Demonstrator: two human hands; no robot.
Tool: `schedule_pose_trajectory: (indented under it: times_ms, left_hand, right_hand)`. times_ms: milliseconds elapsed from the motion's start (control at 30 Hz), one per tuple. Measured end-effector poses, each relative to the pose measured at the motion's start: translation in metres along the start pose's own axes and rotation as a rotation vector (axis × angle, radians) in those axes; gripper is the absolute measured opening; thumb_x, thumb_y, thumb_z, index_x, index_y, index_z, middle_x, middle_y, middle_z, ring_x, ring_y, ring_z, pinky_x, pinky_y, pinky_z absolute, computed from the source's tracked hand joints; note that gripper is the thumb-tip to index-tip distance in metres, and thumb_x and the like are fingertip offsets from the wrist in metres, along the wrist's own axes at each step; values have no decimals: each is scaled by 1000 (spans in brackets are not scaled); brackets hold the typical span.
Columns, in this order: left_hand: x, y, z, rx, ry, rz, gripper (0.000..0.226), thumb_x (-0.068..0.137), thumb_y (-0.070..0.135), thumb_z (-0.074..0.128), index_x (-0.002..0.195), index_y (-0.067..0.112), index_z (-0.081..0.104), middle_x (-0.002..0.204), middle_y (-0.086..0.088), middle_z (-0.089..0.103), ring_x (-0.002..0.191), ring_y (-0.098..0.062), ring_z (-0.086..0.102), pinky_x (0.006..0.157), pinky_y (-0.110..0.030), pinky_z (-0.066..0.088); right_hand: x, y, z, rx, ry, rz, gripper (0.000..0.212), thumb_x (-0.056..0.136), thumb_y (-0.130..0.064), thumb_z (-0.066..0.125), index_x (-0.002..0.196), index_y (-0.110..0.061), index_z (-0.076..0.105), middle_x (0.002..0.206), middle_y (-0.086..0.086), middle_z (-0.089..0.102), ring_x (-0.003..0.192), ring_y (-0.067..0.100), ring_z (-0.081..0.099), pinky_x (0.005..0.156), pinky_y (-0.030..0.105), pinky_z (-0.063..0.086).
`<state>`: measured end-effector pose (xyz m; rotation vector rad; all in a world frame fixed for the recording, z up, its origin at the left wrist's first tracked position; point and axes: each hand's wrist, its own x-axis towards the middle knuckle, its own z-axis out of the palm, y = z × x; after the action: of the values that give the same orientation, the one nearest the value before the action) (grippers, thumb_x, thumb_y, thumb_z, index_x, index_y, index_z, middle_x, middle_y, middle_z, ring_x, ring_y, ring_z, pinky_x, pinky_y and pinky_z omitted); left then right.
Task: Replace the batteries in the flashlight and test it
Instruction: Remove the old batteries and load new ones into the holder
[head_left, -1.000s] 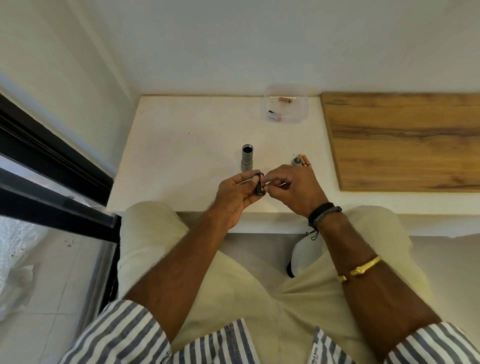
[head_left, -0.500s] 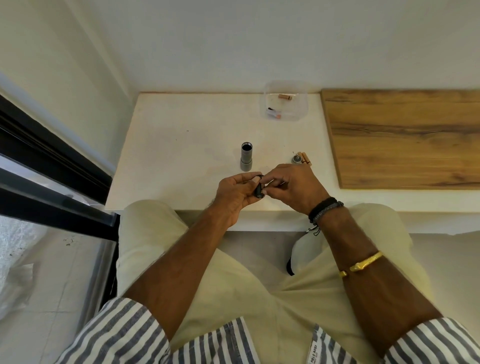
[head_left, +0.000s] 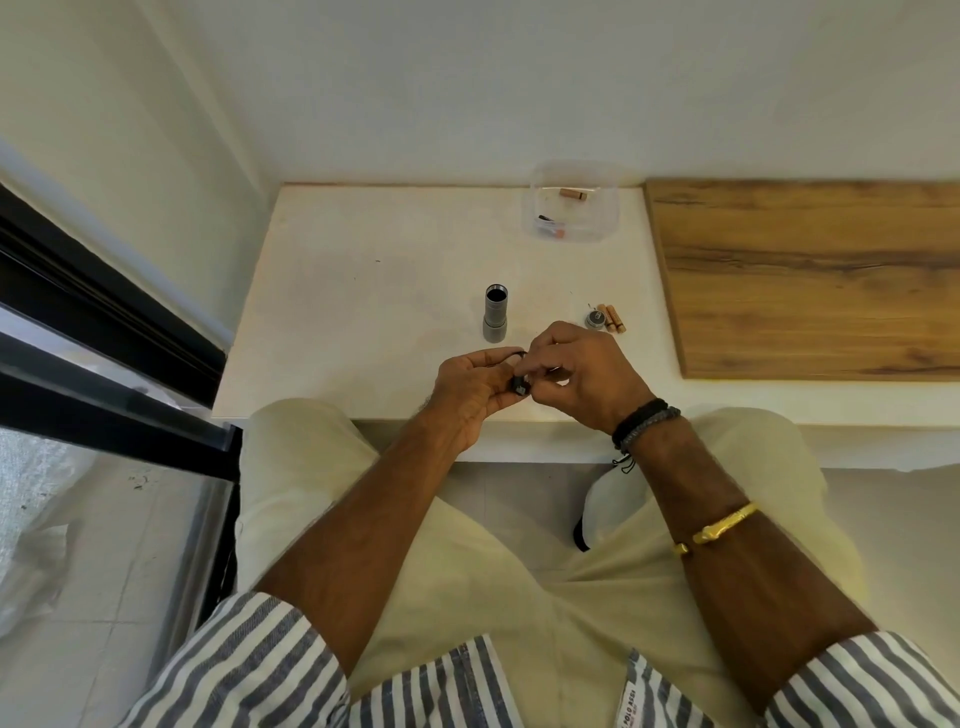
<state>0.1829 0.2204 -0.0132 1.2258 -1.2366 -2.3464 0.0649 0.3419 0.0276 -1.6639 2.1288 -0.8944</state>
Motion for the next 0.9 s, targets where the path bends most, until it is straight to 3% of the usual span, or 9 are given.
schedule_pose_trajectory:
  times_ms: [167, 433, 533, 700, 800, 900]
  left_hand:
    - [0, 1, -1, -66, 12, 3, 13, 91, 8, 67, 103, 6, 72, 98, -13, 76, 87, -31, 75, 65, -31, 60]
    - [1, 1, -2, -175, 11, 31, 17, 91, 2, 65, 108, 4, 70, 108, -19, 73, 95, -32, 74, 74, -36, 62]
    - [1, 1, -3, -240, 3, 18, 26, 92, 0, 63, 119, -2, 65, 113, -24, 71, 102, -35, 71, 86, -43, 60]
    - [2, 1, -3, -310, -40, -4, 30, 94, -1, 60, 124, -4, 60, 111, -23, 71, 101, -32, 72, 84, -40, 60]
    - [3, 0, -2, -327, -81, -17, 28, 95, -2, 57, 123, -3, 60, 112, -21, 71, 104, -32, 71, 87, -41, 59]
    - [2, 1, -1, -319, -118, -30, 26, 96, -1, 55, 122, -1, 62, 114, -19, 70, 104, -31, 70, 90, -41, 58]
  right_hand:
    - [1, 2, 0, 17, 55, -18, 19, 84, -2, 71, 96, -11, 83, 98, 8, 73, 86, 19, 66, 75, 38, 60]
    - [0, 7, 4, 63, 187, 94, 13, 81, -8, 78, 93, -13, 82, 91, 2, 77, 82, 10, 69, 78, 22, 59]
    - [-2, 17, 2, 255, 385, 253, 10, 80, -11, 79, 89, -16, 81, 84, -6, 76, 77, 3, 71, 74, 13, 55]
    - [0, 47, -7, 556, 703, 606, 10, 71, -19, 83, 80, -21, 79, 78, -3, 78, 76, 18, 78, 71, 38, 65]
    - [0, 67, -8, 636, 852, 759, 15, 61, -27, 84, 74, -24, 78, 74, 0, 77, 75, 22, 77, 69, 38, 65]
    - [1, 85, -5, 630, 949, 879, 13, 69, -15, 81, 79, -22, 79, 79, 5, 78, 76, 26, 77, 65, 35, 64]
